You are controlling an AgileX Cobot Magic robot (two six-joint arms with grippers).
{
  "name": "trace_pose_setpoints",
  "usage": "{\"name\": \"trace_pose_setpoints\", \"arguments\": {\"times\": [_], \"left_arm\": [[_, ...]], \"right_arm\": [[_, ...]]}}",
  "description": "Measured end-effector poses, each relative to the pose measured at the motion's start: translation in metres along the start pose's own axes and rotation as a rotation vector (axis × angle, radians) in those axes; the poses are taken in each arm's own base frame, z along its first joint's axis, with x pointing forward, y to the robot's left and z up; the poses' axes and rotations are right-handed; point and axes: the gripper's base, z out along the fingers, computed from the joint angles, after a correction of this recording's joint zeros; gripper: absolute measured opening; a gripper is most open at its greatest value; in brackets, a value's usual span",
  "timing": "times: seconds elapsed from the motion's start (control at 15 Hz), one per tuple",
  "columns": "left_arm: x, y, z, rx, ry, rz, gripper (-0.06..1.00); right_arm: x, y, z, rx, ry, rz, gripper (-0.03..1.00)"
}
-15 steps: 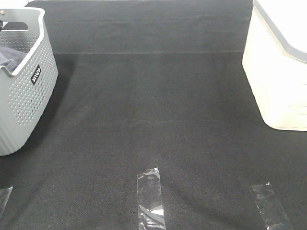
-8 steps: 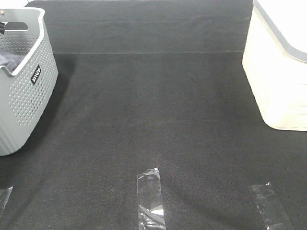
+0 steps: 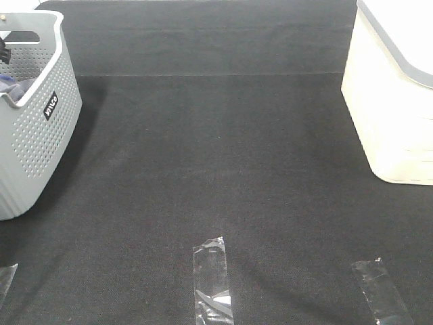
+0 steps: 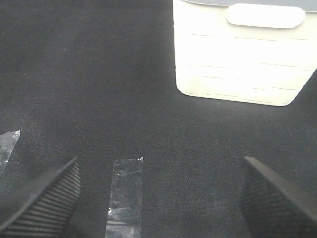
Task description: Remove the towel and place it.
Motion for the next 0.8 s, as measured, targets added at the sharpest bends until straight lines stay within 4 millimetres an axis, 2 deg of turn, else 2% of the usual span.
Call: {"name": "trace_pose_setpoints", "arguments": {"times": [0.07, 0.27, 0.4, 0.53, 0.73, 0.8], "left_arm": [[-0.0002, 0.0002, -0.0005, 0.0, -0.001, 0.0, 0.3], [-0.0005, 0.0001, -0.0005, 0.001, -0.004, 0.0, 0.34], [-0.0005, 0.0001, -0.0005, 0.001, -0.005, 0.0, 0.32], [-0.0006, 0.0001, -0.0005, 0.001, -0.006, -0.001, 0.24], [-0.0007, 0.0001, -0.0005, 0.001, -0.007, 0.01, 0.01], [-0.0007, 0.0001, -0.0005, 0.001, -0.007, 0.017, 0.0]], "right_arm": [[0.0, 0.0, 0.0, 0.0, 0.0, 0.0, 0.81], [0.0, 0.0, 0.0, 0.0, 0.0, 0.0, 0.81], [0.0, 0.0, 0.0, 0.0, 0.0, 0.0, 0.81], [0.0, 0.0, 0.0, 0.0, 0.0, 0.0, 0.81], [0.0, 0.0, 0.0, 0.0, 0.0, 0.0, 0.81], [0.0, 0.0, 0.0, 0.0, 0.0, 0.0, 0.81]]}}
